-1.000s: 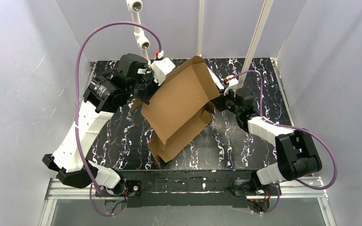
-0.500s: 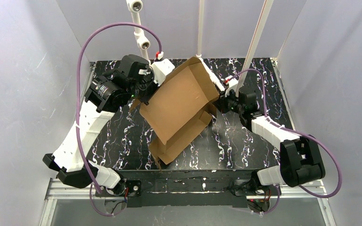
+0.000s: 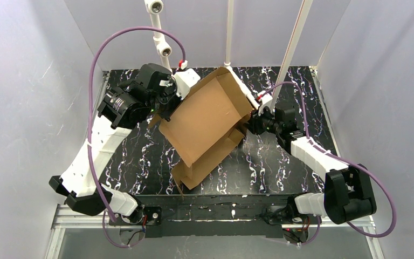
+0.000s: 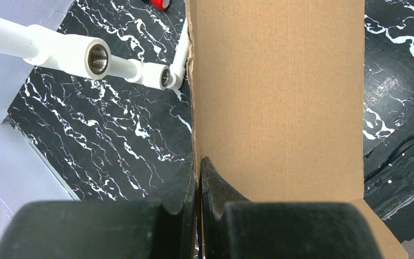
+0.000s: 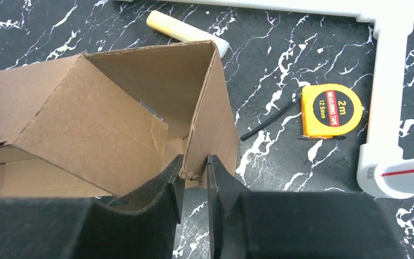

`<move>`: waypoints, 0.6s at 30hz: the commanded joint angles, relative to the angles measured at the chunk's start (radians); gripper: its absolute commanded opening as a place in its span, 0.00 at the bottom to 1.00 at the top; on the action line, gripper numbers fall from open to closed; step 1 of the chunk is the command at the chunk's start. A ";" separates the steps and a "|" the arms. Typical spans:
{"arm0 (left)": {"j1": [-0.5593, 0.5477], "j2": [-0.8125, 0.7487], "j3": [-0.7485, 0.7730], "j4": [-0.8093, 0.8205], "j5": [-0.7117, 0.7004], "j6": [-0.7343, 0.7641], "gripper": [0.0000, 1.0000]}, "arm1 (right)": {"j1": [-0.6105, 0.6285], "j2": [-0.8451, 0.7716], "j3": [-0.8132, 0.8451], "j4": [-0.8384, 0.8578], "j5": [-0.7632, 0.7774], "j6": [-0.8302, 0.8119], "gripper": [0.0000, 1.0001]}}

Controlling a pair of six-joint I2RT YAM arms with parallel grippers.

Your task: Fold the paper box

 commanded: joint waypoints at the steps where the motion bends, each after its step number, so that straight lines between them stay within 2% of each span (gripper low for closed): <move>1: -0.012 -0.035 -0.002 -0.029 -0.004 0.005 0.00 | -0.014 -0.039 0.001 -0.003 -0.012 -0.016 0.26; 5: -0.024 -0.045 0.005 -0.028 -0.019 0.027 0.00 | -0.018 -0.050 0.009 -0.028 -0.011 -0.033 0.02; 13: -0.064 -0.046 0.006 -0.010 -0.072 0.068 0.00 | -0.017 -0.058 0.019 -0.069 -0.056 -0.017 0.01; 18: -0.098 -0.047 -0.011 0.025 -0.134 0.093 0.00 | -0.017 -0.044 0.045 -0.068 0.067 0.056 0.01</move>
